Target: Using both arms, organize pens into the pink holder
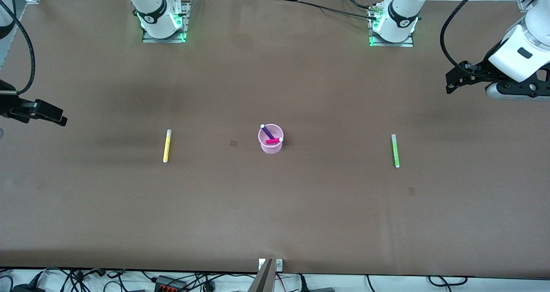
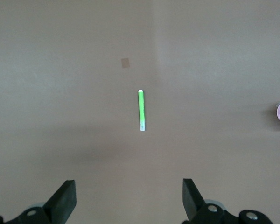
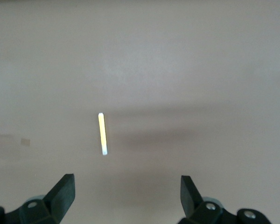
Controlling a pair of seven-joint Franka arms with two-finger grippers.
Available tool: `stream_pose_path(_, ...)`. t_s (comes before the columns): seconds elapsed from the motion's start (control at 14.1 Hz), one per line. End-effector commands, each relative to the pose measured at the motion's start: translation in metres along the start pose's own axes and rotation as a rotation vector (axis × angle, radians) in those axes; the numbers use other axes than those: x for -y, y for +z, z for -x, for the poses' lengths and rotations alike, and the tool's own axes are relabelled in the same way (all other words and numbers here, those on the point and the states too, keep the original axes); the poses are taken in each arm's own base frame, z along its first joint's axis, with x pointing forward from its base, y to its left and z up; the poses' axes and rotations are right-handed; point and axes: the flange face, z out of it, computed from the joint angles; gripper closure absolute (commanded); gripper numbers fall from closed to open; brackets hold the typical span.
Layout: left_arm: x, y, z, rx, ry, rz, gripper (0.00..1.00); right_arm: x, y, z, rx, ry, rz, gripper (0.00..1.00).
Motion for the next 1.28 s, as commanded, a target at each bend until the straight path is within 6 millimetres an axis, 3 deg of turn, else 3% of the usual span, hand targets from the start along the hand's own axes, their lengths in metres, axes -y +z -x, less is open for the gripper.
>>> stream_pose_path(0.0, -0.001, -0.005, -0.002, -0.007, -0.009, 0.023, 0.00, -0.001, 0.004, 0.008, 0.033, -0.036, -0.007, 0.00)
stream_pose_path(0.35, -0.003, -0.005, -0.002, -0.007, -0.006, 0.023, 0.00, -0.002, 0.007, 0.060, 0.017, -0.074, -0.025, 0.00)
stream_pose_path(0.64, -0.003, -0.007, -0.002, -0.010, -0.005, 0.023, 0.00, -0.006, 0.015, 0.089, 0.008, -0.077, -0.019, 0.00)
stream_pose_path(0.85, -0.003, -0.008, -0.002, -0.012, -0.006, 0.024, 0.00, -0.004, 0.007, 0.103, -0.012, -0.094, 0.000, 0.00)
stream_pose_path(1.21, -0.002, -0.008, -0.002, -0.013, 0.001, 0.022, 0.00, -0.001, 0.009, 0.101, -0.003, -0.092, 0.003, 0.00)
